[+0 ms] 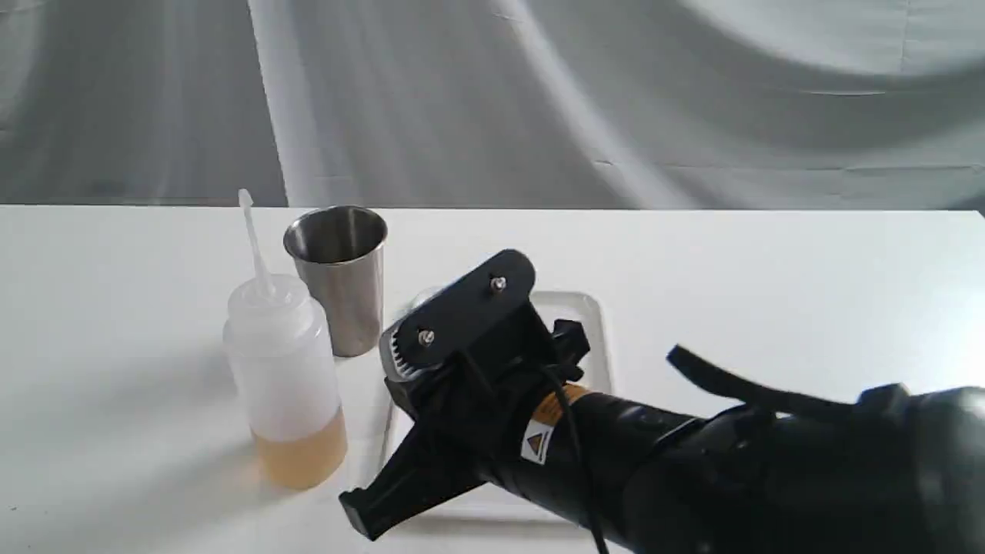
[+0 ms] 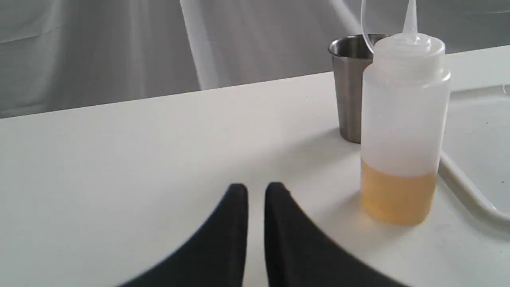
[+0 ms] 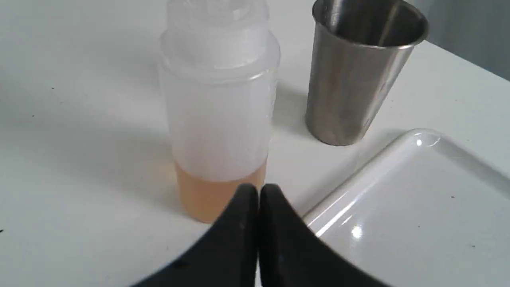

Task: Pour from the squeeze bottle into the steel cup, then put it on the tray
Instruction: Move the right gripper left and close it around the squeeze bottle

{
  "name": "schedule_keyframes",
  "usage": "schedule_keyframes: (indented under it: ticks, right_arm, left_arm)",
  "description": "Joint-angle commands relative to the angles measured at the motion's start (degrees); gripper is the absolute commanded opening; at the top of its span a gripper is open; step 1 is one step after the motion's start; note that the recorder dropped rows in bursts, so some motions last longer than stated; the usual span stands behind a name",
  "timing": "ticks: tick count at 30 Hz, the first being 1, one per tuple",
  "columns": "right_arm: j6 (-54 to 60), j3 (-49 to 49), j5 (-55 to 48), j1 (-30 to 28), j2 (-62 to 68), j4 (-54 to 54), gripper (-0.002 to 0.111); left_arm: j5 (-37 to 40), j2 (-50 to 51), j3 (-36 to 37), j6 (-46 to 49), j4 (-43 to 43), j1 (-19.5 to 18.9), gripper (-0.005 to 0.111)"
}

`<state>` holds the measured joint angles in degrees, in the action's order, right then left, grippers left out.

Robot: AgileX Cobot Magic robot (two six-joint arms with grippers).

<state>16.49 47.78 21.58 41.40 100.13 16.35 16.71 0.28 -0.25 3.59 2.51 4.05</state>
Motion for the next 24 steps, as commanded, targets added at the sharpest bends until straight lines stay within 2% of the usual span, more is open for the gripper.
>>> schedule_keyframes:
  ticks: [1,10,21,24]
  right_arm:
    - [-0.27,-0.35,5.01,1.10,2.51,1.77,0.000]
    - [-0.47,8.74,-1.65,1.54,10.33,1.65,0.000]
    - [-0.47,9.03,-1.15,1.54,11.46,1.65,0.000]
    - [-0.62,9.03,-1.79,1.54,11.46,1.65,0.007]
  left_arm:
    - [-0.37,-0.29,0.25,-0.10,0.03,0.18,0.008]
    - [-0.37,-0.29,0.25,-0.10,0.03,0.18,0.008]
    - [-0.37,-0.29,0.25,-0.10,0.03,0.18,0.008]
    - [-0.37,-0.29,0.25,-0.10,0.03,0.18,0.008]
